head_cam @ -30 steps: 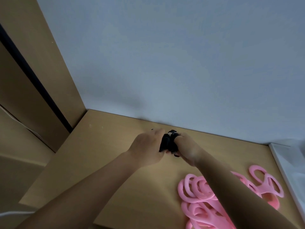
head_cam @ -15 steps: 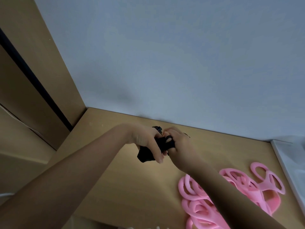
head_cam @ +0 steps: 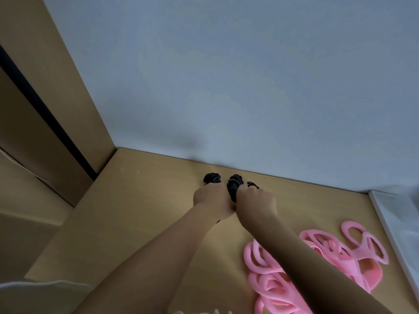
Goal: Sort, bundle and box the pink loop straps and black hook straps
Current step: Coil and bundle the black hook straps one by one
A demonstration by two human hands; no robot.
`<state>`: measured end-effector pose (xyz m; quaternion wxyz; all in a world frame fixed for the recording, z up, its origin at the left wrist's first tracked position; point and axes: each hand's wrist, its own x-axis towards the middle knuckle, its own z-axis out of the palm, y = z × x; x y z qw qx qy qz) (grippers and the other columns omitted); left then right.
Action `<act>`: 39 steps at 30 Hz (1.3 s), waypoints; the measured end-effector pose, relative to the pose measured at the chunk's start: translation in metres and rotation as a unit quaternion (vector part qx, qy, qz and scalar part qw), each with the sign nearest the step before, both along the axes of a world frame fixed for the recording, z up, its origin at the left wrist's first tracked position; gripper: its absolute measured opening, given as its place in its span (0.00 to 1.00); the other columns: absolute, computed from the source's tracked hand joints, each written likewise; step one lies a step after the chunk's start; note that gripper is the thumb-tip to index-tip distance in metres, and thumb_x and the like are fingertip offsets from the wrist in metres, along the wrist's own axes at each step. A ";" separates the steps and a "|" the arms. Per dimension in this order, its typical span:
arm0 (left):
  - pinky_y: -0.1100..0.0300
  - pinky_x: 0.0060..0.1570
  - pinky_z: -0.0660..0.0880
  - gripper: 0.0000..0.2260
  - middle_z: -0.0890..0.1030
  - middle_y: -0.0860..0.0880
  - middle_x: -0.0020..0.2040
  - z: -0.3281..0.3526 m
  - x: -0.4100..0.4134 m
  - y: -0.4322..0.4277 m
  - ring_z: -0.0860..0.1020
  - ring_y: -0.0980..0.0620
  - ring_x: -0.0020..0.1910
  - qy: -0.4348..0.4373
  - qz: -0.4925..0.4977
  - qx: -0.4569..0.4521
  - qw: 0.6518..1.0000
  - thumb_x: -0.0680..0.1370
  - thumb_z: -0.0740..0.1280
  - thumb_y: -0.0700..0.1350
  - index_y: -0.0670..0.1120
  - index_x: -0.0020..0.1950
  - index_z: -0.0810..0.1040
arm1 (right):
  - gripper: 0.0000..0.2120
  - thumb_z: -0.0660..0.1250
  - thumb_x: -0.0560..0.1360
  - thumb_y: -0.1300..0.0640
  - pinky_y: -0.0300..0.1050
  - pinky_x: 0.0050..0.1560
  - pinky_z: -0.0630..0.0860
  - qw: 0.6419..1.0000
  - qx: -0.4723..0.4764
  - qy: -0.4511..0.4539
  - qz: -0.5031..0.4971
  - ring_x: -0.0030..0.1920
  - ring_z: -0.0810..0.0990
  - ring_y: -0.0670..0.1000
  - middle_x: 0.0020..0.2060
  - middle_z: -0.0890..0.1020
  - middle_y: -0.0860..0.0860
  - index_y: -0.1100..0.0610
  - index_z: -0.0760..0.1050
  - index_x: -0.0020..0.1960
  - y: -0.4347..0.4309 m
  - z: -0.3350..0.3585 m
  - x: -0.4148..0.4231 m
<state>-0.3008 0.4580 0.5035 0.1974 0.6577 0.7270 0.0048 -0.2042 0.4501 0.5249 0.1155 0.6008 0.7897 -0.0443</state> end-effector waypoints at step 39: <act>0.61 0.28 0.57 0.04 0.73 0.50 0.37 0.001 -0.005 -0.029 0.67 0.50 0.32 0.215 -0.360 0.014 0.908 0.76 0.61 0.41 0.46 0.46 0.75 | 0.09 0.63 0.73 0.71 0.41 0.31 0.78 0.841 -0.425 0.295 -0.158 0.29 0.80 0.53 0.30 0.80 0.58 0.64 0.75 0.36 0.047 -0.008 0.034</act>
